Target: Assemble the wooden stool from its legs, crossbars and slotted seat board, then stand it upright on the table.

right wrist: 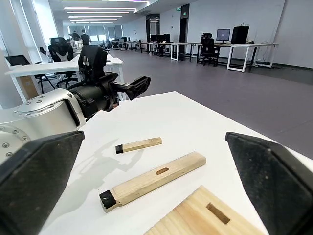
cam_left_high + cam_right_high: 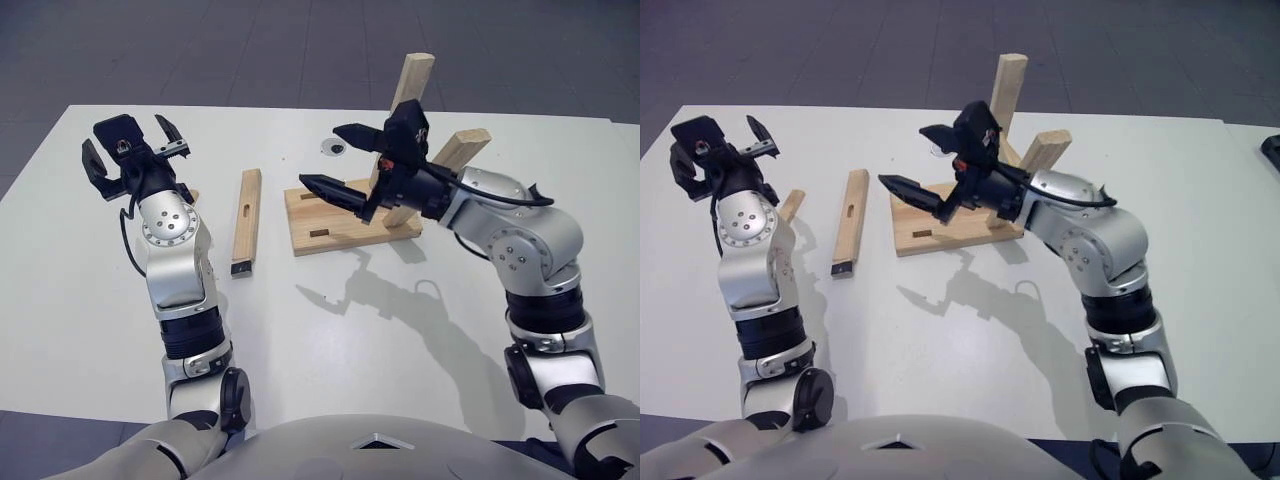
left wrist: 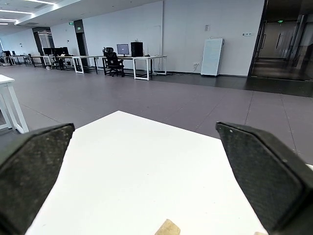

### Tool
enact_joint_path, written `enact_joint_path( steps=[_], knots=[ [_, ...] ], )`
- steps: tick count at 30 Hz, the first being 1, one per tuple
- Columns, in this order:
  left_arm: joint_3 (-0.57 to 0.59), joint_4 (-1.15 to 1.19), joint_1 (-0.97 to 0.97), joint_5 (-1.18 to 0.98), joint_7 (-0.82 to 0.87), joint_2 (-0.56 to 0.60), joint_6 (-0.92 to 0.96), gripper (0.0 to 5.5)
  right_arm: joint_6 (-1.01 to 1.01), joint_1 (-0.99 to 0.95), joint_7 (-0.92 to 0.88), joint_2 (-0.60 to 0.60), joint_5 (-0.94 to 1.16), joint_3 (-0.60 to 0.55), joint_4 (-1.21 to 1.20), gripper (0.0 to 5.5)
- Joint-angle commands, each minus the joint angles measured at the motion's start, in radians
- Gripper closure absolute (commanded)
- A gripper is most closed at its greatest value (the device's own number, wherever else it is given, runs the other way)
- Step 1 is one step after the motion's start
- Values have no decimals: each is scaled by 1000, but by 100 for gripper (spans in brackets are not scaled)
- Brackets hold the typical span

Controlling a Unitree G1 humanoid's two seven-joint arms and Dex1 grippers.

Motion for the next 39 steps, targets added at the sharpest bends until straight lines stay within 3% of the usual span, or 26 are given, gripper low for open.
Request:
enact_joint_path(
  steps=[1,4,8,22,32,39],
  knots=[
    [1,-5,11,0,-7,12,11,10,124,-50,-216,188,-76,59,142,14],
    [1,3,-1,0,-11,17,11,10,221,-109,-338,313,-139,71,325,14],
    [-3,17,-20,0,-9,20,5,10,317,-130,-292,356,-163,122,444,14],
    [-10,-8,20,3,20,-20,6,10,536,-104,-238,239,-216,120,296,14],
    [-14,-10,31,3,28,-25,9,10,613,-112,-179,232,-207,124,299,14],
    [-18,-12,43,5,37,-34,7,10,583,-159,-112,224,-239,225,382,14]
  ],
)
